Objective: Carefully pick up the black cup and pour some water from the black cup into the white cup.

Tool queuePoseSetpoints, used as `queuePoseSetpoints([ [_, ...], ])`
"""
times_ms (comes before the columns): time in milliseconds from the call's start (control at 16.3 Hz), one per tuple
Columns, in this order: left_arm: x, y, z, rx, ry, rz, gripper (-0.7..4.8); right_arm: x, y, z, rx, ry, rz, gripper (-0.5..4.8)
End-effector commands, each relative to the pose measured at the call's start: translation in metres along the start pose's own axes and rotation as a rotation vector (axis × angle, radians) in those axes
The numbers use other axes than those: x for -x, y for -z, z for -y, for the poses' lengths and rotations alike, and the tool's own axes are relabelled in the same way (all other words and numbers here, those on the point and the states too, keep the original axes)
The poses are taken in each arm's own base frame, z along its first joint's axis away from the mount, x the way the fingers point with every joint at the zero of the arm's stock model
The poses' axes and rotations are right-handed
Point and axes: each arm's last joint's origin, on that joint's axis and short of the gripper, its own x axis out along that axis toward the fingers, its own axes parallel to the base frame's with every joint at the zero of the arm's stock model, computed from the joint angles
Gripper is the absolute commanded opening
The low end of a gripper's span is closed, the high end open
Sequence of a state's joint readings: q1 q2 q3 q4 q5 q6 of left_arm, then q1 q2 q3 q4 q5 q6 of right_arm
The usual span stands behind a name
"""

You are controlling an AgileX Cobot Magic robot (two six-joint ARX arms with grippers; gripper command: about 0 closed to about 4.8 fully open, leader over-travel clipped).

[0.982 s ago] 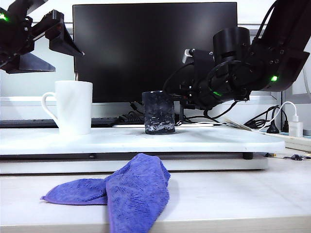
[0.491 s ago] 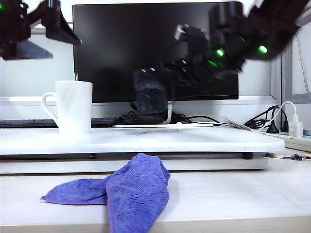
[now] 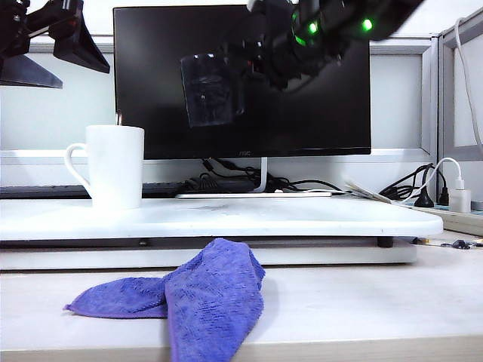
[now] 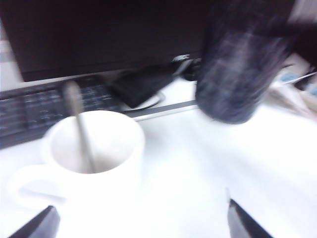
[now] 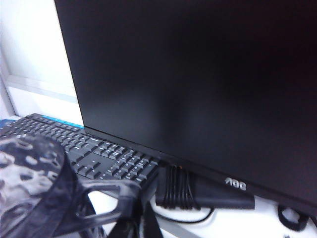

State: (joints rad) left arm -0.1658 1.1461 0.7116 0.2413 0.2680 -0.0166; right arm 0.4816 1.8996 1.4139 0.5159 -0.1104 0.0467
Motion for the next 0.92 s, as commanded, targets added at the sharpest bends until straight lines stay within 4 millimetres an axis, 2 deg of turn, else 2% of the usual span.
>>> queuePoseSetpoints([
  [61,0.001,-0.003,0.000,-0.013,-0.003,0.014,4.79,-0.002,-0.027,-0.002,0.006,-0.018,0.055,-0.03],
  [307,0.001,-0.002,0.000,-0.012,-0.003,0.009,4.79,-0.007,-0.047,-0.011,0.024,-0.023,-0.022,-0.03],
  [429,0.001,-0.002,0.001,-0.012,-0.001,0.008,4.79,-0.008,-0.044,-0.030,0.138,-0.060,-0.048,-0.03],
  [613,0.002,-0.002,0.001,-0.009,0.000,0.002,4.79,-0.009,-0.041,-0.055,0.207,-0.036,-0.103,-0.03],
  [736,0.005,-0.002,0.002,-0.005,-0.001,-0.017,4.79,-0.010,-0.039,-0.061,0.209,-0.017,-0.109,-0.03],
  [920,0.013,-0.002,0.004,0.003,-0.001,-0.046,4.79,-0.011,-0.038,-0.059,0.214,0.039,-0.125,-0.03],
])
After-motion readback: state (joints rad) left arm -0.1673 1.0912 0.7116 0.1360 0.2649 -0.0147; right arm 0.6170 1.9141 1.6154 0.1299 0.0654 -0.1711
